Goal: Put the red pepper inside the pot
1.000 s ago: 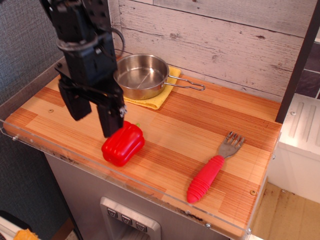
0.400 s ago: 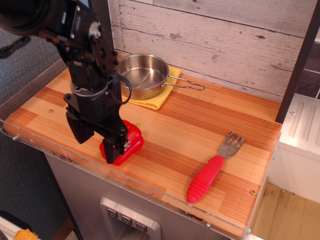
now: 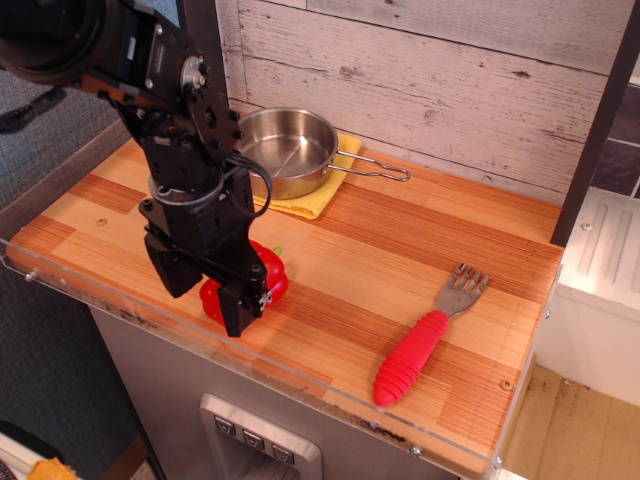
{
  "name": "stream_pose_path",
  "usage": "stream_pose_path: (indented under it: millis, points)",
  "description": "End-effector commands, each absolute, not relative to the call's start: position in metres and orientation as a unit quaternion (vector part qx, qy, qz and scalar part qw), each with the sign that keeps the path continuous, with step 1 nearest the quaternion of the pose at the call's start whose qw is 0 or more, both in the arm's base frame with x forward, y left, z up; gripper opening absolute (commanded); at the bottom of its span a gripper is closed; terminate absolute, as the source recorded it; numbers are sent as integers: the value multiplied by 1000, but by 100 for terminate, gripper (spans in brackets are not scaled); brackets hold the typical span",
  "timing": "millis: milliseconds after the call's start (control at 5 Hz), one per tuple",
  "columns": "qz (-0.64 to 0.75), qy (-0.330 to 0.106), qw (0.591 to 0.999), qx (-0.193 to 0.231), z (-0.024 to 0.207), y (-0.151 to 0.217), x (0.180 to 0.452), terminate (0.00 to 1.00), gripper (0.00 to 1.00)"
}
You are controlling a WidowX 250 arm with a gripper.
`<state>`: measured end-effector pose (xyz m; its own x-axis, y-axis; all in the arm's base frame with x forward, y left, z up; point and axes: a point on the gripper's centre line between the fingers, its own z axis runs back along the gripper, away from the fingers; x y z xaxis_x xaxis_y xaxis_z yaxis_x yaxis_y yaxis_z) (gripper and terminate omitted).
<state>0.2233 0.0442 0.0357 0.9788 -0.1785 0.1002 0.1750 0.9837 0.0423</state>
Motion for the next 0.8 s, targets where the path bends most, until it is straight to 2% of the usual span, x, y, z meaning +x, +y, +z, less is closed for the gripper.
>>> stream_pose_path:
  millis: [0, 200, 400, 600]
  points:
    - [-98, -56, 993, 21, 36, 44, 231, 0, 100]
    - [-98, -48, 994, 21, 32, 46, 233, 0, 100]
    - [-99, -45, 994, 19, 30, 47, 234, 0, 0]
    - [-104, -64, 992, 4, 53, 48, 238, 0, 0]
